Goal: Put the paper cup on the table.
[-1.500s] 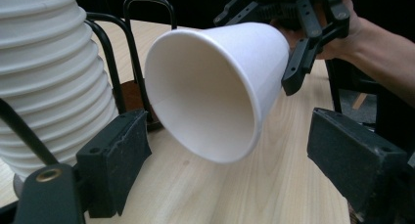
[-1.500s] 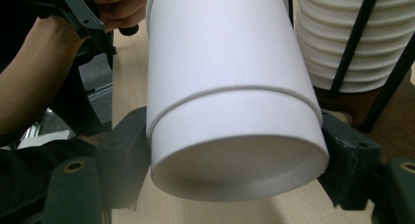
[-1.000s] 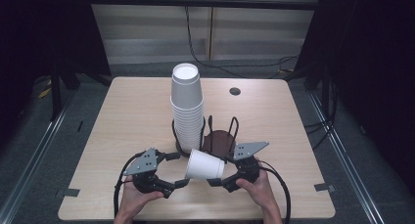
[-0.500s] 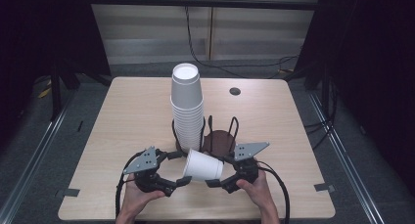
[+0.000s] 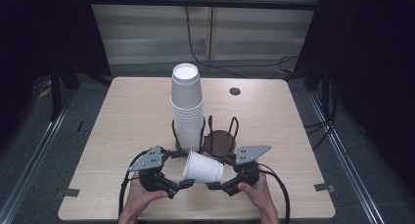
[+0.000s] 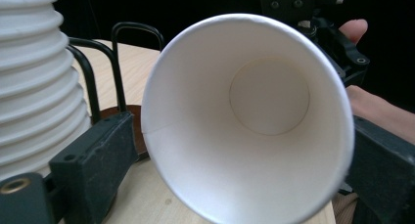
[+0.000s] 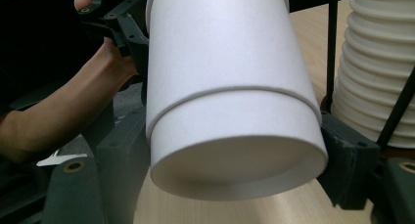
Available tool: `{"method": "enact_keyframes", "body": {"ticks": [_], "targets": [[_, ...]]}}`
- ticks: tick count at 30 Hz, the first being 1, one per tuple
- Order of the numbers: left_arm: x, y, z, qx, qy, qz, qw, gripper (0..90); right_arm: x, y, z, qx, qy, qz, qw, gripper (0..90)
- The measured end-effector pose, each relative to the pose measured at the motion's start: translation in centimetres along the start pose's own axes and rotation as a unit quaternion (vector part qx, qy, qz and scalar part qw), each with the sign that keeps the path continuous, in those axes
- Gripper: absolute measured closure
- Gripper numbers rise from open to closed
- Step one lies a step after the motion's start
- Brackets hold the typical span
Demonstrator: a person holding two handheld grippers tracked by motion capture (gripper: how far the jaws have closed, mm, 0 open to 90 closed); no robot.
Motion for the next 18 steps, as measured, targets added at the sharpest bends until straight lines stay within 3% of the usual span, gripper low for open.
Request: {"method": "enact_keyframes", "body": {"ticks": [7, 18], "targets": [[0.13, -0.79, -0.04, 0.005, -0.004, 0.01, 0.9999, 2.1, -0.05, -0.15, 0.02, -0.003, 0.003, 0.005, 1.0, 23.9], [0.22, -0.95, -0.07, 0.023, 0.013, 0.011, 0.9996, 1.7, -0.06, -0.64, 0.23, -0.01, 0.009, 0.015, 0.9998, 24.1]]}}
Point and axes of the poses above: each handheld gripper's, and its own axes: y roughly backward along the jaws, x roughly out of its underside, z roughly to its left, the point moved 7 cm from there along -y, roughly forward along the jaws
